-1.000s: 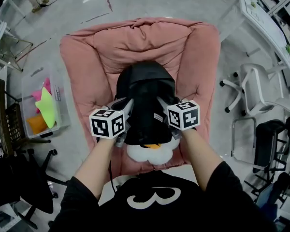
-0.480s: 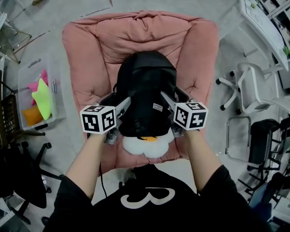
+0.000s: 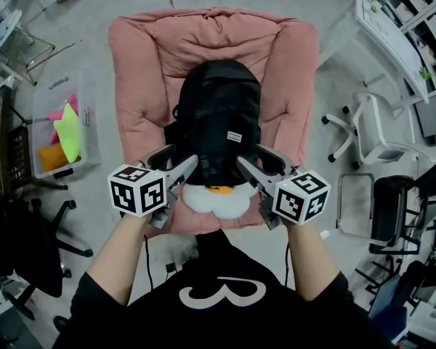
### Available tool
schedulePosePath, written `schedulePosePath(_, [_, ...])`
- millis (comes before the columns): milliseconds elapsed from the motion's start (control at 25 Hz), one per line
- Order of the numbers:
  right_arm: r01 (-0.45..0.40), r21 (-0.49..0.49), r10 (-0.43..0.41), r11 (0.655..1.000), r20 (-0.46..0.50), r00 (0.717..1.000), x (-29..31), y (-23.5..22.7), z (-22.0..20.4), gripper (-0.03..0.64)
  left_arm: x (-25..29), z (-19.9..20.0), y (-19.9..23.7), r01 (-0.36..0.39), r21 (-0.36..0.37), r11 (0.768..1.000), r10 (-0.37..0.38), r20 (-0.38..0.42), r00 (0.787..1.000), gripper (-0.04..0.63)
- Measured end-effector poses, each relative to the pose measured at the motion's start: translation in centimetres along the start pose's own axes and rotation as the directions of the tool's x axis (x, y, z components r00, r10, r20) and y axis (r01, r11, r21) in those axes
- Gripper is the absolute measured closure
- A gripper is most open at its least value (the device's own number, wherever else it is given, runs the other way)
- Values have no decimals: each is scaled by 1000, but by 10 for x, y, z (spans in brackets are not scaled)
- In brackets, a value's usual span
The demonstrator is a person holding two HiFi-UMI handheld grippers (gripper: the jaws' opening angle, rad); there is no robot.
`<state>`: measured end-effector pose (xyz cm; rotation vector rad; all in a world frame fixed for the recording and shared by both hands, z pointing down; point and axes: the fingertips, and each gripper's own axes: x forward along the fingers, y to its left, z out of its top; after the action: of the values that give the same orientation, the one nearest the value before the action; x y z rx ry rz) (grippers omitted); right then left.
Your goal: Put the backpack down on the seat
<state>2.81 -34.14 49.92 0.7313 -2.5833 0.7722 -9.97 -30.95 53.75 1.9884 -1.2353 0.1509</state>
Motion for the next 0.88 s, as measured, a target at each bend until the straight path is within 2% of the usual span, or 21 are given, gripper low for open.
schedulePosePath(120, [-74,-35,76,997,55,996,-36,59,4,514,-40,-5,-58,125,45,991,-125,4,992,339])
schedulePosePath(200, [-98,-65,102,993,75,992,-58,89,0,591,-67,-9,-87,164,64,984,-167,33,985,395])
schedulePosePath(240, [-106,-74,112,992,83,990,-66,101,-2,604,-79,-9,-99,179,68,982,-183,53,982,430])
schedulePosePath(360, [-137,-68,143,988,93,985,-83,132,-14,612,-112,-11,-132,225,57,973,-230,121,966,572])
schedulePosePath(440, [-166,-56,171,985,109,979,-96,153,-16,612,-134,-13,-151,232,76,970,-241,146,959,584])
schedulePosePath(600, [-205,-44,210,978,178,961,-131,182,-3,614,-174,-13,-175,202,168,965,-229,163,960,589])
schedulePosePath(880, [-197,-148,228,969,238,944,-174,225,17,614,-225,-5,-200,161,227,960,-207,196,959,589])
